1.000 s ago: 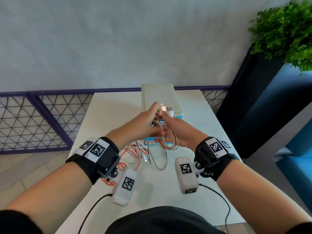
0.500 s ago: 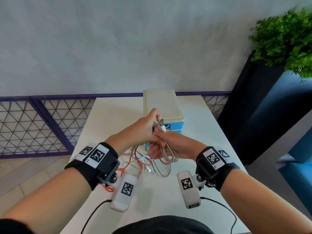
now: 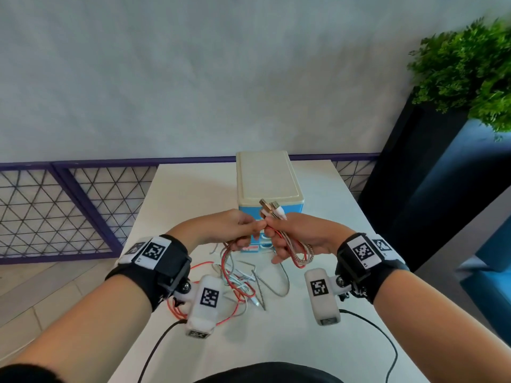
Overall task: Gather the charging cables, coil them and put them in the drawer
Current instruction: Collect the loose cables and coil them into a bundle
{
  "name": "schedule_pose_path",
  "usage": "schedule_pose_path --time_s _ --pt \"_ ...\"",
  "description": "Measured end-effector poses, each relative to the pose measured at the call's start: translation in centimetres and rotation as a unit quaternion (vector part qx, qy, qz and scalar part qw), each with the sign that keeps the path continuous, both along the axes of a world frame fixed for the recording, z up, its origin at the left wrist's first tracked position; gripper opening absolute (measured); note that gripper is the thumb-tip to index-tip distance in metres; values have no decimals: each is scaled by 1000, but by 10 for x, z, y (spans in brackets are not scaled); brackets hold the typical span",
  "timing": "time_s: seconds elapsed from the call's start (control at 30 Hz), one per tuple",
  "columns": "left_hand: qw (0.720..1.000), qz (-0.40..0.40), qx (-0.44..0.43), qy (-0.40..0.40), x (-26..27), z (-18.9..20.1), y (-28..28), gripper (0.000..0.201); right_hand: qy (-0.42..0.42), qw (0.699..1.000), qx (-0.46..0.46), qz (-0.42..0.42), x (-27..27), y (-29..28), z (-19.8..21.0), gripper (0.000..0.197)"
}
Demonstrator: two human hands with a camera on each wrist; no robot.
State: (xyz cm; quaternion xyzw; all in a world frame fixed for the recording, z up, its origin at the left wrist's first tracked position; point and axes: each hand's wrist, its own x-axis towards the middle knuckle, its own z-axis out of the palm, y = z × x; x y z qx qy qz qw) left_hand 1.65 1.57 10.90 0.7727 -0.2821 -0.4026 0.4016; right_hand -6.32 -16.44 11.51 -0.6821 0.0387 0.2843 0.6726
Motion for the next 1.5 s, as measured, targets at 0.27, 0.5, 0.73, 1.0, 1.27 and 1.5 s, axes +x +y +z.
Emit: schedule_pose_path --time_s 0.27,0.5,0.73,1.0,1.27,1.5 --pt "994 -59 -1 -93 8 -24 12 17 -51 992 16 -118 7 -14 3 36" --pt "980 3 -16 -198 9 -53 15 6 -87 980 42 -171 11 -3 6 38" --pt "986 97 -65 -118 10 -69 28 21 -104 969 4 -224 12 -5 15 39" --pt "972 131 -61 -187 16 -63 35 16 -95 971 -43 -217 11 -2 17 38" --pt "936 188 -82 -285 10 -63 20 24 -96 978 -8 -187 12 11 26 37" --pt "942 245 -24 -227 8 -88 27 28 -94 972 41 -212 14 12 31 37"
